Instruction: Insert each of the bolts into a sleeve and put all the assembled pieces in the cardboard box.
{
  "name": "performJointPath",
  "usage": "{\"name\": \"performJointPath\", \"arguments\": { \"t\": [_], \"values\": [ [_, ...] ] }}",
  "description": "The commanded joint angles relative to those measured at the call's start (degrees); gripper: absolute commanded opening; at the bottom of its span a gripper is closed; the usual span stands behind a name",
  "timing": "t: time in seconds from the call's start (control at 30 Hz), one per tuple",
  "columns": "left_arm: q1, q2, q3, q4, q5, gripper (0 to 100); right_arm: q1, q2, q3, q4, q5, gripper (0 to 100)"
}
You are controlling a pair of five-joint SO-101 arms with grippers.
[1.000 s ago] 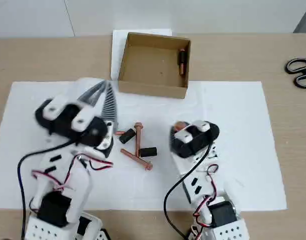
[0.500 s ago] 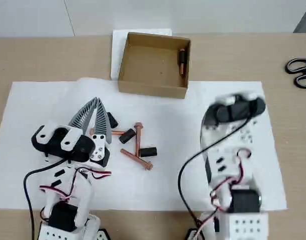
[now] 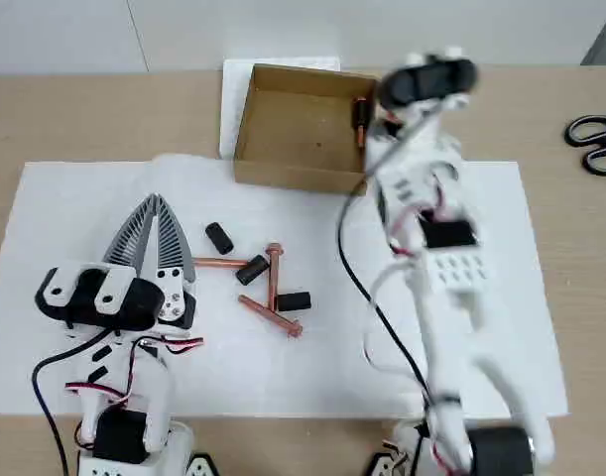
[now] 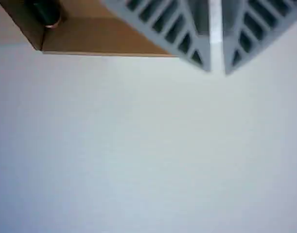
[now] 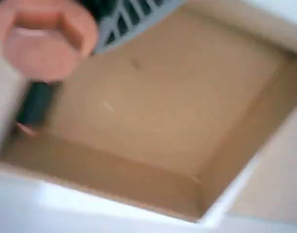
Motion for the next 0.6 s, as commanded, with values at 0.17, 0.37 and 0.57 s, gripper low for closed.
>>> {"name": "performJointPath", "arguments": {
  "t": [0.17,0.37,0.57],
  "values": [
    [-3.6,-0.8,-0.1,-1.4,0.2,1,-0.7,24.4,-26.6,-5.8,-0.5,0.5],
    [-4.3,-0.8,-0.1,-1.4,0.2,1,-0.7,42.2,-43.3,-9.5,-0.5,0.5],
    [-4.3,-0.8,0.0,-1.4,0.0,1,-2.6,58.2,-58.8,-9.0,-0.5,0.5]
  ]
}}
